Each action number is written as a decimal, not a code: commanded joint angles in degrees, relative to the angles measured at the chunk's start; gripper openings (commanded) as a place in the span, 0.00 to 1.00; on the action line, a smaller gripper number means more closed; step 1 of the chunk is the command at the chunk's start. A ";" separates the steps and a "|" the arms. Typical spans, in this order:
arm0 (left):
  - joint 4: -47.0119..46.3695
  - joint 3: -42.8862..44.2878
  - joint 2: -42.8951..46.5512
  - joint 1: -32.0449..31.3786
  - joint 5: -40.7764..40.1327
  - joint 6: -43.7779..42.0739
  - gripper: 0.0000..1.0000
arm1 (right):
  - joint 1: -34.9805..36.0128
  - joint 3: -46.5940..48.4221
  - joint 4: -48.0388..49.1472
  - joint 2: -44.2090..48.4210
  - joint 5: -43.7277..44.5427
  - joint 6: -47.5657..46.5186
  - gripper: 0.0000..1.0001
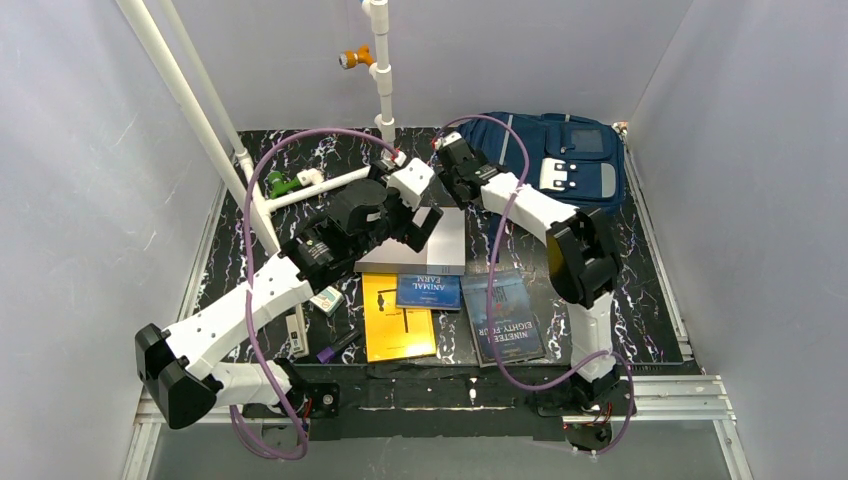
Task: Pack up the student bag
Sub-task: Pick up the student bag at the center of the board.
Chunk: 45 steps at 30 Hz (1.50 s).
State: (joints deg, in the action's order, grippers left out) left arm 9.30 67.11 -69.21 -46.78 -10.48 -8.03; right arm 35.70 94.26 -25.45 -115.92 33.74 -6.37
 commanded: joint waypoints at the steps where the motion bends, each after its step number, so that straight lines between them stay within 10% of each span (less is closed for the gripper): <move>1: -1.19 -0.72 1.24 -1.56 -2.44 -3.32 0.99 | -0.46 4.46 1.71 -3.56 6.92 -3.05 0.69; 17: -2.40 -1.28 -1.88 -1.64 -4.33 -3.29 0.99 | -0.46 10.87 5.63 -16.41 14.55 -6.77 0.58; 30: -1.76 -0.68 -4.60 -1.67 -5.77 -3.35 0.99 | -1.03 10.91 8.29 -16.28 14.00 -8.09 0.01; 40: -1.60 0.31 -13.10 -3.02 -3.71 0.28 0.99 | -4.90 12.39 7.57 -4.83 4.90 -3.76 0.01; 45: 6.95 7.33 -13.75 -0.02 6.77 11.70 0.99 | -9.37 32.20 -9.06 -8.82 -2.32 6.69 0.01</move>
State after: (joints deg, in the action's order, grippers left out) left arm 10.48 68.55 -84.99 -49.32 -12.75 -6.85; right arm 30.74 109.58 -28.16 -126.89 35.27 -8.29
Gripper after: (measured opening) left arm 0.992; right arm 0.031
